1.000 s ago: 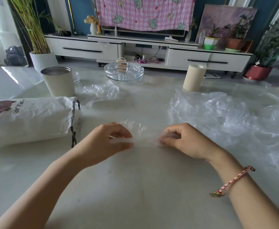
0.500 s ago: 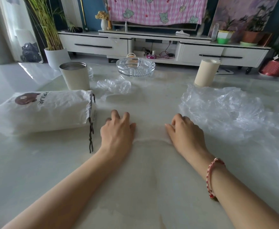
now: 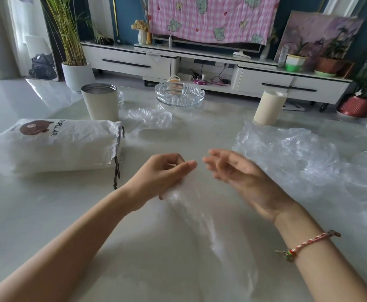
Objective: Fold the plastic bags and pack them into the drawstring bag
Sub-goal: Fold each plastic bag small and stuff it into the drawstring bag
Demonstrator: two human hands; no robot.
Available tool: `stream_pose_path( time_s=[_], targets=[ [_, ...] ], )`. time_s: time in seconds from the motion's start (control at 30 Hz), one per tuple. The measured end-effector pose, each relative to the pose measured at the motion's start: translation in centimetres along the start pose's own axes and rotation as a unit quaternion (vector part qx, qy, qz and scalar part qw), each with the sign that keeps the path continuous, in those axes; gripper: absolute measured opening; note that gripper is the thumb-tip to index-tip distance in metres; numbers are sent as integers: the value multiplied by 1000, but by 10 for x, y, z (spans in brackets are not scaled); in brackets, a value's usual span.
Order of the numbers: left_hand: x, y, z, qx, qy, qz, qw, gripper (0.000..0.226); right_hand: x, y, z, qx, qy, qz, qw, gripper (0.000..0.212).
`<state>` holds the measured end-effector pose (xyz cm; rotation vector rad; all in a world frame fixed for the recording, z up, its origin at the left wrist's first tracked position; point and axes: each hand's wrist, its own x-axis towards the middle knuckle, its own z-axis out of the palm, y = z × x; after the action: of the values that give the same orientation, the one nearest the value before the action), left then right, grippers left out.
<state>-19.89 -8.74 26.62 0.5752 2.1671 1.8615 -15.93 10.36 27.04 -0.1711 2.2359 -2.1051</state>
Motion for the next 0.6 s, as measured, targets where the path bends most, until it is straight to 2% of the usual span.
stream_pose_path(
  time_s=[0.03,0.07,0.13,0.17,0.2,0.27,0.3,0.33,0.37,0.4,0.47,0.53,0.6],
  targets=[
    [-1,1,3,9,-18,3,1000,34,-2,-1,6,-3,-55,39,998,75],
    [-2,1,5,20,-28,2,999,32,-4,-1,12,-20,-97,71,993,70],
    [0,-1,6,52,-31,-3,998,32,-7,4,22,-51,-125,104,985,42],
    [2,-3,4,76,-6,1,997,33,-8,6,25,-52,-112,116,986,27],
    [5,-5,0,113,47,12,992,33,-8,7,26,-44,-99,126,986,15],
    [12,-9,-13,183,195,48,962,33,-8,6,26,-33,-83,125,988,6],
    [14,-10,-20,163,244,61,954,32,-7,6,26,-25,-67,117,991,5],
    [14,-9,-23,99,260,63,958,30,-6,5,26,-6,-37,106,994,2],
    [12,-6,-23,14,237,46,970,32,-5,6,25,15,-1,88,996,3],
    [10,-4,-19,-60,181,7,982,41,-4,5,26,34,37,75,996,4],
    [5,-6,-7,-89,58,-72,992,54,-1,7,28,55,81,64,993,8],
    [2,-9,4,-81,-5,-81,993,38,-1,8,29,61,92,64,992,17],
    [3,-9,4,-94,1,-71,993,20,-1,8,29,73,84,66,992,18]
  ],
)
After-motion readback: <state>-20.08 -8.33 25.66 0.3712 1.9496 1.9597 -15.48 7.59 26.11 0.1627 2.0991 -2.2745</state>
